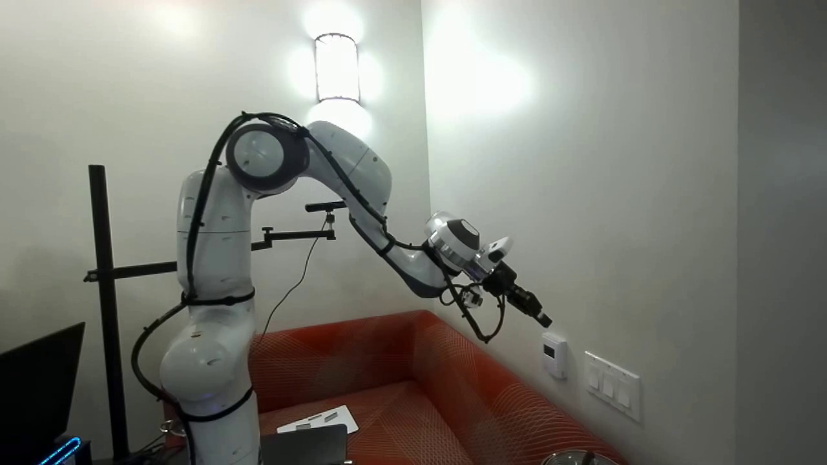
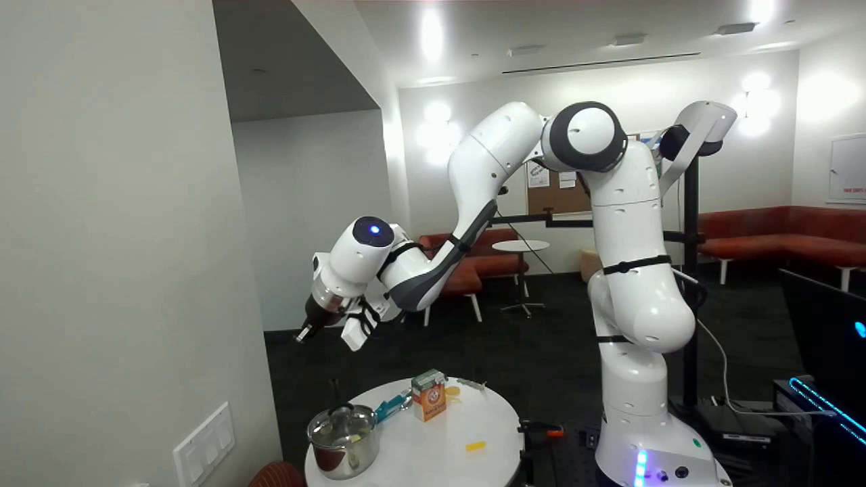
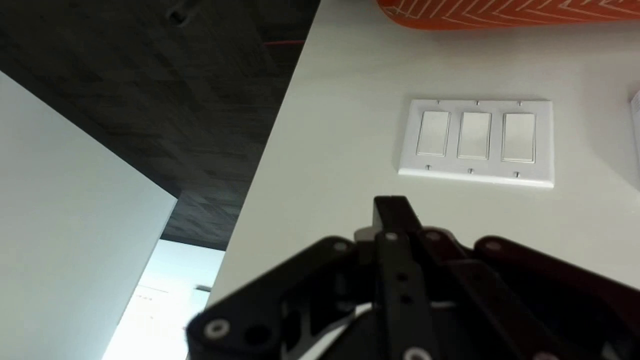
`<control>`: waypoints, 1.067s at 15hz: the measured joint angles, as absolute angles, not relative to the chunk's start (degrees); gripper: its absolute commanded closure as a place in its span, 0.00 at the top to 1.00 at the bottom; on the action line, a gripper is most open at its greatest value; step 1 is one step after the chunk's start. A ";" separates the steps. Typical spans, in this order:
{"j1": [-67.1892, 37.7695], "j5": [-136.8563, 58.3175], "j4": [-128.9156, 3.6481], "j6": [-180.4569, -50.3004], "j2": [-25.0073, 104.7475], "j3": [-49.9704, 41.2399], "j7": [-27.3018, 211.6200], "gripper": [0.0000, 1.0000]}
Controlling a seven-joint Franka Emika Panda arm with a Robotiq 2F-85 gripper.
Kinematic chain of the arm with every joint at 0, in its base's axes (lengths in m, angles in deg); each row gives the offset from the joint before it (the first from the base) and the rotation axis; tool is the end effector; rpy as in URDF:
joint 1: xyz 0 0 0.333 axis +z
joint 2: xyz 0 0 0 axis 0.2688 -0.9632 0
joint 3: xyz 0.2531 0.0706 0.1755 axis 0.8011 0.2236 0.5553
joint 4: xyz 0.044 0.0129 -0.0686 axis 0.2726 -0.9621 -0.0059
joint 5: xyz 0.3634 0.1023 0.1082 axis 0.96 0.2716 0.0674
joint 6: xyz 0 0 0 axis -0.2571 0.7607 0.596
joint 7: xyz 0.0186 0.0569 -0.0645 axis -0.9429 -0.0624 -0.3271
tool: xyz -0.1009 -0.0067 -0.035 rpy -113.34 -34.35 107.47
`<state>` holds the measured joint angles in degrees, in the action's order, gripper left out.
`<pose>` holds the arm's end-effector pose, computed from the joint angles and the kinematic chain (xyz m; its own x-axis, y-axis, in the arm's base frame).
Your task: Turn on the first left light switch
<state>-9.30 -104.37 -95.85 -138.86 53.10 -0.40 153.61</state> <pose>0.5554 0.1002 0.3963 0.7332 0.0883 0.6742 -0.1240 -0.9575 0.2602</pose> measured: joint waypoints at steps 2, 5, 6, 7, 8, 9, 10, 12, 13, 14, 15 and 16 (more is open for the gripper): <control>-10.04 -101.80 -99.97 -140.00 57.18 -0.69 149.15 0.00; -10.18 -98.83 -105.73 -142.19 63.27 -1.89 143.50 0.00; -10.18 -97.77 -107.47 -142.92 65.26 -2.33 141.80 0.00; -10.17 -96.92 -109.09 -143.46 67.23 -2.77 140.43 0.00; -10.12 -96.27 -110.54 -143.85 69.13 -3.20 139.39 0.00; -10.11 -95.84 -111.80 -143.90 70.98 -3.53 138.55 0.00; -10.10 -95.76 -112.85 -143.90 72.66 -3.79 138.21 0.26; -10.03 -95.76 -114.34 -143.90 75.28 -4.11 138.02 0.32; -9.95 -95.76 -114.81 -143.90 76.08 -4.23 137.89 0.41; -9.84 -95.76 -115.13 -143.90 76.55 -4.32 137.55 0.48; -9.77 -95.76 -115.29 -143.90 76.72 -4.33 137.30 0.57; -9.67 -95.76 -115.35 -143.90 76.70 -4.33 137.20 0.63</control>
<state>-9.67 -95.76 -115.35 -143.90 76.70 -4.33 137.20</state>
